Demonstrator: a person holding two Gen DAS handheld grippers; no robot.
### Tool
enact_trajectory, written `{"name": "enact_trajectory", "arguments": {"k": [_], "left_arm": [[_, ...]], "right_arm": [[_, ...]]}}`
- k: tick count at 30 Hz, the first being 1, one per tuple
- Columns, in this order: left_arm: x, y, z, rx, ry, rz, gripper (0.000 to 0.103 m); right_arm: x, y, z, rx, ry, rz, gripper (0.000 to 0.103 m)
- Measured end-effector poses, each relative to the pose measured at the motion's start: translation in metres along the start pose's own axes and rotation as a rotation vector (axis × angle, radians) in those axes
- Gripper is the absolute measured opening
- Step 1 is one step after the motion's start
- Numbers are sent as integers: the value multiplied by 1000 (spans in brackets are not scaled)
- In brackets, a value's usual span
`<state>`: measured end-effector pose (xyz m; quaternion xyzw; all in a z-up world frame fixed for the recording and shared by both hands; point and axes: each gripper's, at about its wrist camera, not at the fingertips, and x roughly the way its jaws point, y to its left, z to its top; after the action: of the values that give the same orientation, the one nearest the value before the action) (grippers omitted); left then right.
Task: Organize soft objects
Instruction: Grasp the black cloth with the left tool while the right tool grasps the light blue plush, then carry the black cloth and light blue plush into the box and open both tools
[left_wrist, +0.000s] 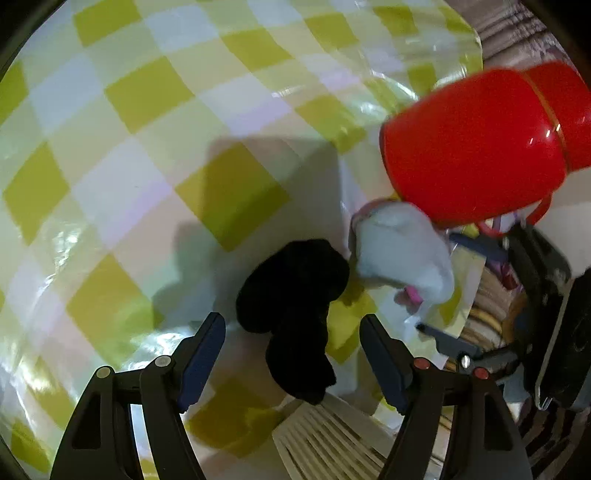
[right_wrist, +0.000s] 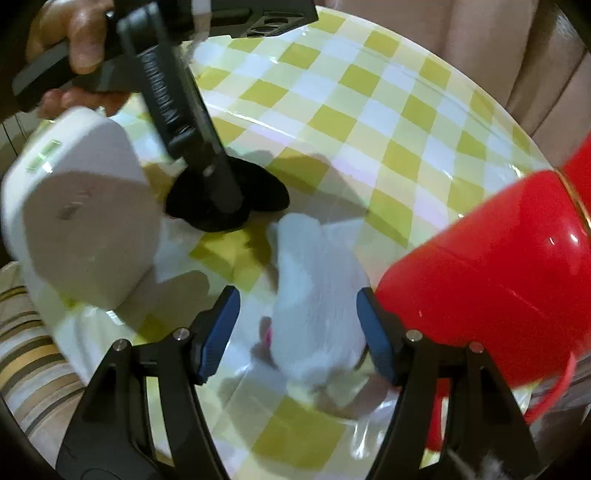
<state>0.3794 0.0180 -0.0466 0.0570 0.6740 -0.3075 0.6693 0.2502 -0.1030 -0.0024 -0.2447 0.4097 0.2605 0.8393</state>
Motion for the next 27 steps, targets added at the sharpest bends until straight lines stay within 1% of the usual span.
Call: {"name": "enact_trajectory", "arguments": {"k": [1,2,3,4,5,6,8,9,11,13,17,20,23,27], "left_arm": [[3,0,-1,7,1,-4,65],[7,0,-1,11,4,-19,53],[7,0,-2,14,2,-16,51],[6,0,-3,22,-7,-23,34],[5,1,-4,17,-7,-44,24],[2,5,-2,15,-12,-48,24],[-5,7,-3,7,-30,-45,20],[-12,8,-4,-2,-45,-45,19],[-29,6,-10,-20,-93,-41,19],[-48,-3,-16,-22,-136,-35,19],[-93,-41,-35,1,-241,-24,19],[-122,-81,-48,26,-318,-29,19],[-135,-125,-58,68,-364,-33,19],[-135,-179,-68,113,-402,-67,19]], "right_arm": [[7,1,2,-10,9,-14,69],[12,2,3,-16,18,-23,69],[18,3,3,-22,29,-29,56],[22,4,3,-25,36,-33,43],[25,5,2,-26,39,-38,25],[28,6,1,-28,47,-52,23],[30,7,-1,-25,46,-54,16],[29,8,-1,-26,45,-59,14],[20,9,-1,-22,26,-75,12],[6,8,0,-4,2,-70,12],[-34,5,-7,42,-45,-62,12],[-69,2,-18,82,-82,-62,12],[-106,-7,-34,132,-119,-80,12],[-154,-28,-65,210,-154,-125,12]]}}
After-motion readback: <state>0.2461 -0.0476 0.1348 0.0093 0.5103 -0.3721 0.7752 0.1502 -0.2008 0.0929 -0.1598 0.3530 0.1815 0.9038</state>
